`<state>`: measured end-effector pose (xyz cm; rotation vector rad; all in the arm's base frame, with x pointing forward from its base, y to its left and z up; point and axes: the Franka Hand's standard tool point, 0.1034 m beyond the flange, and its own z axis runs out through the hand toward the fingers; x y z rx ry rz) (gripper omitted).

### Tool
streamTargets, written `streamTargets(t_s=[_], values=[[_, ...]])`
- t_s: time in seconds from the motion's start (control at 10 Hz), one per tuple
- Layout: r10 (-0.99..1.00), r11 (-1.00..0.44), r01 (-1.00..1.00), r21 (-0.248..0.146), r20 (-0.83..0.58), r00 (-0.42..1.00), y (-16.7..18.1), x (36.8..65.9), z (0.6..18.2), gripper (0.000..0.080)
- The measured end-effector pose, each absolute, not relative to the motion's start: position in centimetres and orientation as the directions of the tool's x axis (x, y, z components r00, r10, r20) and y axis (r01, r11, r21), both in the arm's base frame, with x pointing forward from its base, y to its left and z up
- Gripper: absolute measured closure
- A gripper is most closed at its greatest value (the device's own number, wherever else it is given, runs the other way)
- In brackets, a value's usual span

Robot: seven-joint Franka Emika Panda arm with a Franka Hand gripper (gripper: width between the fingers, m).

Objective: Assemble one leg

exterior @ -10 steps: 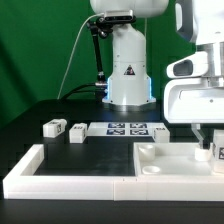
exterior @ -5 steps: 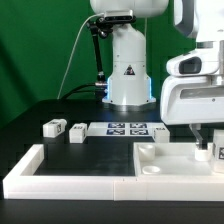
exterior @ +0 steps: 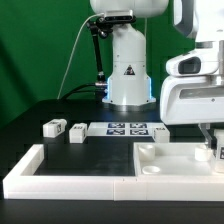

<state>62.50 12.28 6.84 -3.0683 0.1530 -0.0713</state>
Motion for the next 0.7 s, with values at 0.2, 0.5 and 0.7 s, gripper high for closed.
streamTargets(t_s=[0.2,0.5,0.7], values=[[-0.308,-0.947,-0.297,-0.126,0.075,0.948,11.85,62.43,6.69,0.0505],[-0.679,-0.725,-0.658,-0.202,0.051,0.733,11.46,62.31,6.68,0.0505],[-0.836,-0.533,-0.814,-0.231,-0.005,0.549,11.4,62.17,6.67,0.0505]])
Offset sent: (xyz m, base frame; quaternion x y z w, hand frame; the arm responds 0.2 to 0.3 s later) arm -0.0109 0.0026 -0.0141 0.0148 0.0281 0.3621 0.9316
